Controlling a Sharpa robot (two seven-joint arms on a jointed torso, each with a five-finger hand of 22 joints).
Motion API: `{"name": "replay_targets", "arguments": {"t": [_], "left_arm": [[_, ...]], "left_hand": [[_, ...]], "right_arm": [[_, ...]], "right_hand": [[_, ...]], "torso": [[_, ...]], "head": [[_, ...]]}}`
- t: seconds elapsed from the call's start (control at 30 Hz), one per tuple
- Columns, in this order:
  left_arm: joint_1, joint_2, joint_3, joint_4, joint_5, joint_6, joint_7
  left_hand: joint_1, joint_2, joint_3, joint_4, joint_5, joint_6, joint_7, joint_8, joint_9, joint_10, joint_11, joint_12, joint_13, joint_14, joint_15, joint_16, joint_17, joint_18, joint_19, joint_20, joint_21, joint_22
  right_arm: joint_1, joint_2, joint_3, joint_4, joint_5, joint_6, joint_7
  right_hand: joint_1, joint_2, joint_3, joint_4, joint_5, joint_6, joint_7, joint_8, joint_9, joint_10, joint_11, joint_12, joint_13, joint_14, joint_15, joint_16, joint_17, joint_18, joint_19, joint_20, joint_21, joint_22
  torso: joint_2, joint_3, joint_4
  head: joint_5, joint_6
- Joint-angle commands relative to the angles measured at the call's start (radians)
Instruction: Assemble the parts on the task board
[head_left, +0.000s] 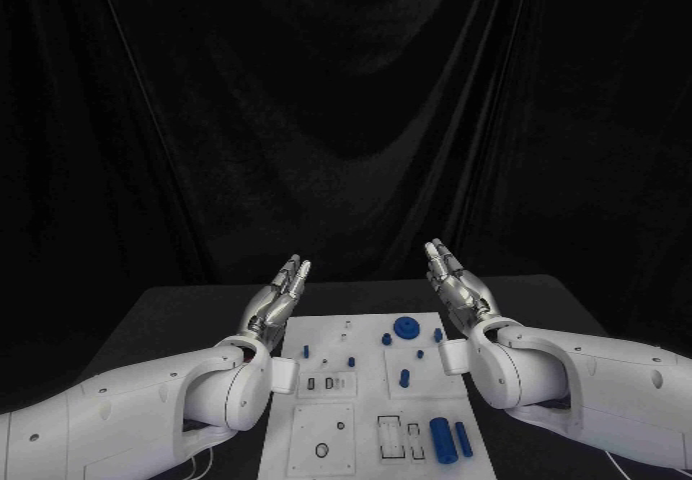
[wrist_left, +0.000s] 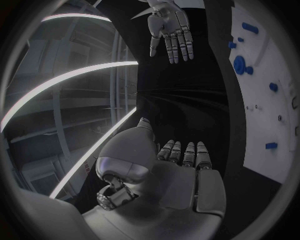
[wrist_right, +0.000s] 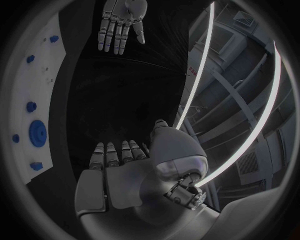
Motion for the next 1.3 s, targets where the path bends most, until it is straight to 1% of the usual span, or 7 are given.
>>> {"name": "replay_targets", "arguments": {"t": [0.03,0.43,0.47,0.73,0.93,1.1,1.3], "left_arm": [[0.021,0.003,-0.022,-0.004,0.064,0.240,0.095],[0.050,0.005,-0.069,-0.010,0.099,0.383,0.137],[0.048,0.013,-0.069,-0.047,0.099,0.448,0.162],[0.048,0.016,-0.069,-0.061,0.073,0.459,0.169],[0.043,0.016,-0.070,-0.082,-0.034,0.463,0.230],[0.041,0.007,-0.070,-0.089,-0.104,0.462,0.255],[0.040,0.000,-0.070,-0.100,-0.145,0.444,0.266]], "left_hand": [[0.033,0.006,-0.005,0.009,0.005,0.003,-0.010,0.003,0.002,-0.001,-0.010,-0.003,-0.002,0.001,-0.129,-0.004,-0.001,0.024,0.001,-0.075,-0.006,-0.002],[0.047,0.006,-0.002,0.009,0.014,0.015,-0.004,0.006,0.004,-0.001,-0.006,-0.003,-0.002,0.001,-0.102,-0.004,-0.001,0.035,0.001,-0.039,-0.006,-0.002],[0.051,0.006,-0.001,0.009,0.018,0.018,-0.005,0.006,0.004,-0.001,-0.008,-0.003,-0.002,0.001,-0.097,-0.004,-0.001,0.034,0.001,-0.036,-0.006,-0.002],[0.082,0.003,0.002,0.009,0.061,0.036,-0.036,0.009,0.007,-0.001,-0.039,-0.003,-0.002,0.001,-0.051,-0.004,-0.001,0.020,0.001,-0.003,-0.006,-0.002],[0.194,-0.014,0.023,0.008,0.171,0.099,-0.026,0.019,0.015,-0.001,-0.028,-0.003,-0.002,0.001,-0.029,-0.004,-0.001,0.039,0.001,0.040,-0.006,-0.002],[0.259,-0.024,0.030,0.009,0.242,0.124,-0.021,0.019,0.017,0.003,-0.026,-0.002,0.000,0.001,-0.031,-0.004,-0.001,0.061,0.001,0.062,-0.006,-0.002],[0.337,-0.025,0.049,0.009,0.367,0.153,-0.001,0.023,0.020,0.009,-0.005,0.000,0.002,0.001,-0.013,-0.004,-0.001,0.073,0.001,0.089,-0.006,-0.002]], "right_arm": [[0.004,0.000,-0.001,-0.001,0.051,0.075,0.035],[0.004,0.000,-0.001,-0.001,0.051,0.075,0.035],[0.002,-0.008,-0.001,-0.017,0.052,0.086,0.036],[-0.002,-0.011,-0.001,-0.033,0.010,0.171,0.059],[-0.004,-0.014,-0.001,-0.068,-0.183,0.264,0.087],[-0.001,-0.016,-0.001,-0.108,-0.380,0.316,0.071],[0.027,-0.006,-0.001,-0.165,-0.654,0.359,-0.040]], "right_hand": [[0.014,0.002,-0.007,0.001,0.005,0.000,0.006,-0.004,-0.002,-0.002,-0.001,-0.005,-0.001,0.000,-0.188,-0.004,-0.002,0.020,0.000,-0.079,-0.004,-0.002],[0.024,0.003,-0.004,0.002,0.006,0.000,0.052,-0.004,-0.002,-0.002,0.045,-0.005,-0.001,0.000,-0.139,-0.004,-0.002,0.021,0.000,-0.014,-0.004,-0.002],[0.025,0.004,-0.004,0.002,0.007,0.000,0.055,-0.004,-0.002,-0.002,0.049,-0.005,-0.001,0.000,-0.136,-0.004,-0.002,0.021,0.000,-0.011,-0.004,-0.002],[0.071,-0.007,0.006,0.000,0.033,0.035,0.110,0.020,0.011,0.004,0.107,0.011,0.006,0.000,-0.083,-0.004,-0.002,0.020,0.000,0.070,-0.004,-0.002],[0.210,-0.038,0.038,-0.012,0.101,0.098,0.199,0.066,0.023,0.045,0.203,0.064,0.018,0.011,0.079,0.004,0.004,0.022,0.036,0.196,0.024,0.018],[0.397,-0.068,0.080,-0.077,0.190,0.263,0.273,0.141,0.041,0.214,0.312,0.172,0.040,0.327,0.255,0.115,0.066,-0.017,0.362,0.319,0.202,0.103],[0.554,-0.088,0.134,-0.195,0.168,0.431,0.293,0.178,0.051,0.442,0.379,0.280,0.056,0.819,0.221,0.226,0.126,0.016,0.754,0.321,0.323,0.133]], "torso": [[0.000,0.0002,0.0003],[0.000,0.0002,0.0003],[0.002,-0.0003,0.0000],[0.001,-0.0005,0.0002],[0.001,-0.0005,-0.0015],[0.001,-0.0006,-0.0013],[0.000,-0.0014,-0.0013]], "head": [[0.000,0.000],[0.000,0.000],[0.008,-0.035],[0.010,-0.049],[0.023,-0.072],[0.027,-0.087],[0.035,-0.114]]}}
